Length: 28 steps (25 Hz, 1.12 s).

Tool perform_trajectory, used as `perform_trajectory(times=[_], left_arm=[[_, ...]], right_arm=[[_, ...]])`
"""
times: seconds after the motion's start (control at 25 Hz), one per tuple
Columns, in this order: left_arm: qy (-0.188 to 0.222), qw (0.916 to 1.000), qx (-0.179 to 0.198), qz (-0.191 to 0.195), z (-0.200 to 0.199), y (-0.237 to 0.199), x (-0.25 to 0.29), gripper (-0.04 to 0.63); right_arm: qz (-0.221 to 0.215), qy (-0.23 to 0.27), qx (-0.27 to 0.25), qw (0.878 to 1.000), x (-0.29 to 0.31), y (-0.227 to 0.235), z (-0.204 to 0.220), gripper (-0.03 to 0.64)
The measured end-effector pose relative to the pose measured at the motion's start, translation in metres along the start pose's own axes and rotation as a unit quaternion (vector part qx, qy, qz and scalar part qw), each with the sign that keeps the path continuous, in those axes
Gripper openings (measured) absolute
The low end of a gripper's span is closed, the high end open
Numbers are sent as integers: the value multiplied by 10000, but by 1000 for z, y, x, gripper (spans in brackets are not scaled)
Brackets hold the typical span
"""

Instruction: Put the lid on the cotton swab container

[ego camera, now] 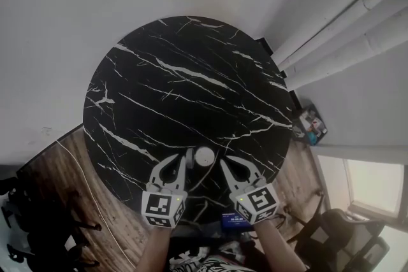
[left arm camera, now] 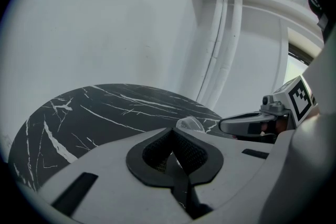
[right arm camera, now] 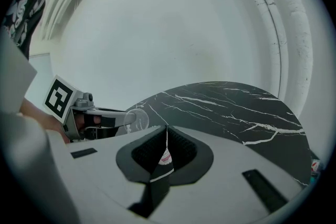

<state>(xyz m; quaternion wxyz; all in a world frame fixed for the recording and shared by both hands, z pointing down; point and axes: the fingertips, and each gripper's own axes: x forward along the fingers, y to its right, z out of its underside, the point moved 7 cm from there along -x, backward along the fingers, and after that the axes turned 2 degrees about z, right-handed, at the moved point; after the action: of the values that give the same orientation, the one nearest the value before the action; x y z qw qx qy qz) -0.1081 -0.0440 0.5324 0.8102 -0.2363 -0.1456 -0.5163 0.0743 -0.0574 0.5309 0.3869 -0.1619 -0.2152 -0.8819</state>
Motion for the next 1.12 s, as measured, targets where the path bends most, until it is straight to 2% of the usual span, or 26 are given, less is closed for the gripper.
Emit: perform_trajectory(times=[0.2, 0.44, 0.72, 1.12], left_arm=[[31, 10000, -4, 18, -1, 2, 2, 14], [30, 10000, -17, 84, -1, 5, 5, 14], [28, 9997, 53, 218, -4, 10, 10, 14], [-57, 9988, 330, 371, -5, 13, 15, 14]], right_arm=[[-7, 48, -10, 10000, -1, -1, 0, 18], [-101, 108, 212, 9997, 1, -2, -6, 18], [-207, 107, 55, 9997, 2, -7, -12, 18], [-646, 151, -535, 9964, 12, -26, -27, 18]])
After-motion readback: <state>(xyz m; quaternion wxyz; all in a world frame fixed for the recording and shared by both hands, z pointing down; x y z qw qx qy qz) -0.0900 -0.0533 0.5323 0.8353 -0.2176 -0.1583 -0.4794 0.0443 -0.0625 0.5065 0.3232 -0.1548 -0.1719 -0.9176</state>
